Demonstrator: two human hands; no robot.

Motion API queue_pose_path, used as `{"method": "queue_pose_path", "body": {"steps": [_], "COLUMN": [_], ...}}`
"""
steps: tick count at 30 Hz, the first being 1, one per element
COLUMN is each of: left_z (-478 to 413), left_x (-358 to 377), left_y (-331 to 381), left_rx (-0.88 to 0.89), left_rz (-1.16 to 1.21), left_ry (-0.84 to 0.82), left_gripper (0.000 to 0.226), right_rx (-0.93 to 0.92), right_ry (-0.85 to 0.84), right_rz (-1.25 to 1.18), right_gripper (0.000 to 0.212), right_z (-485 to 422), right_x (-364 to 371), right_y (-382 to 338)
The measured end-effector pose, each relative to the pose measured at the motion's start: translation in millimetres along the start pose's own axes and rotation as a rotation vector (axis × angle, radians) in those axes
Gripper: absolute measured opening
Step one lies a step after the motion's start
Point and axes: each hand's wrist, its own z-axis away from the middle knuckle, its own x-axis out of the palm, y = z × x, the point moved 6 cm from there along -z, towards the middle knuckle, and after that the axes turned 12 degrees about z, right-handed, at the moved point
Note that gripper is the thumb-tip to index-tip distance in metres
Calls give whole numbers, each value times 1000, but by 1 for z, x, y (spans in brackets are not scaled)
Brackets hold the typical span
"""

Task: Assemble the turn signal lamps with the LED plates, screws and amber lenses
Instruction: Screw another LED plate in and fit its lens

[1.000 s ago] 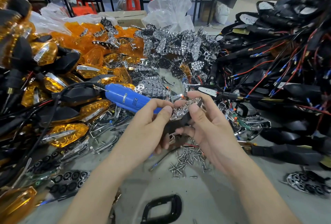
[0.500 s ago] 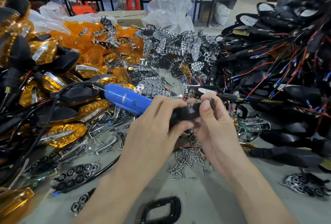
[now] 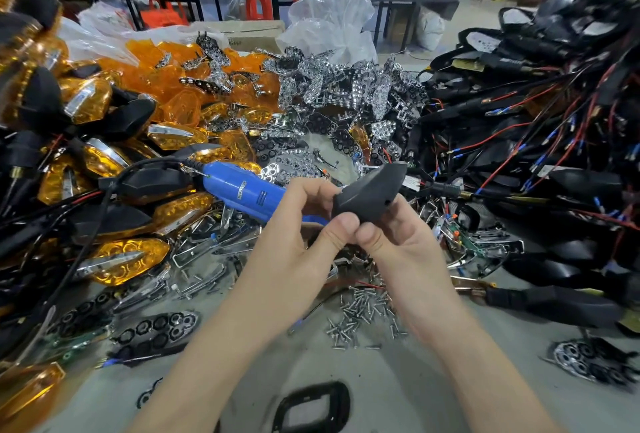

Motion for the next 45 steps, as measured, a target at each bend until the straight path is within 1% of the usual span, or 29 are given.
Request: {"method": "queue_pose_path", "body": {"steps": [4, 7, 9, 12, 16, 19, 24, 27, 28, 30, 32, 34, 35, 36, 37, 38, 39, 40, 41, 42, 45], "left_z": [-2, -2, -3, -3, -3, -4, -4, -3, -4, -4, -4, -2, -2, 0, 1, 1, 2, 1, 0, -1, -3], "left_x": [0, 3, 3, 3, 3, 4, 7, 6, 5, 3, -4, -12, -13, -11, -7, -3, 0, 2, 3, 1, -12], "left_y": [-5, -9, -8, -7, -8, -6, -3, -4, -5, -6, -1, 9, 14, 18, 18, 17, 14, 10, 8, 6, -3], "left_rx": [-64, -99, -90, -73, -84, -75, -83, -85, -82, -55, 3, 151, 252, 338, 397, 435, 447, 437, 411, 370, 144], "left_rz": [62, 81, 96, 123, 134, 160, 193, 205, 188, 99, -24, -273, -430, -560, -664, -743, -789, -790, -752, -680, -435], "left_ry": [-24, -45, -28, -10, 25, 21, 37, 46, 52, 82, 149, 196, 188, 165, 131, 91, 50, 14, -16, -26, 58], "left_gripper": [12, 17, 18, 18, 15, 14, 19, 12, 8, 13, 17, 23, 22, 18, 13, 11, 11, 11, 13, 16, 15], "right_rx": [19, 49, 60, 81, 113, 112, 88, 67, 63, 59, 51, 61, 87, 113, 129, 146, 152, 150, 139, 133, 125], "right_ry": [10, 23, 9, 5, 31, 46, 54, 51, 51, 35, -47, -155, -164, -139, -95, -29, 23, 53, 74, 81, 67], "right_rz": [9, 0, -33, -73, 9, 47, 74, 73, 68, 68, 43, -91, -171, -227, -235, -208, -166, -135, -101, -75, -45], "right_gripper": [62, 40, 31, 30, 34, 35, 26, 24, 23, 25, 31, 44, 47, 49, 47, 37, 22, 19, 28, 31, 18], "right_z": [1, 1, 0, -1, -2, -1, 1, 1, 0, -2, -2, 0, 1, 1, 1, 0, -1, -1, -2, -3, -3], "right_x": [-4, -7, -5, -2, -6, -7, -8, -7, -8, -7, 0, 9, 10, 9, 5, 1, -4, -8, -13, -15, -17], "right_y": [0, 6, 10, 13, 17, 16, 15, 12, 12, 12, 11, 9, 8, 7, 8, 8, 10, 11, 15, 14, 16]}}
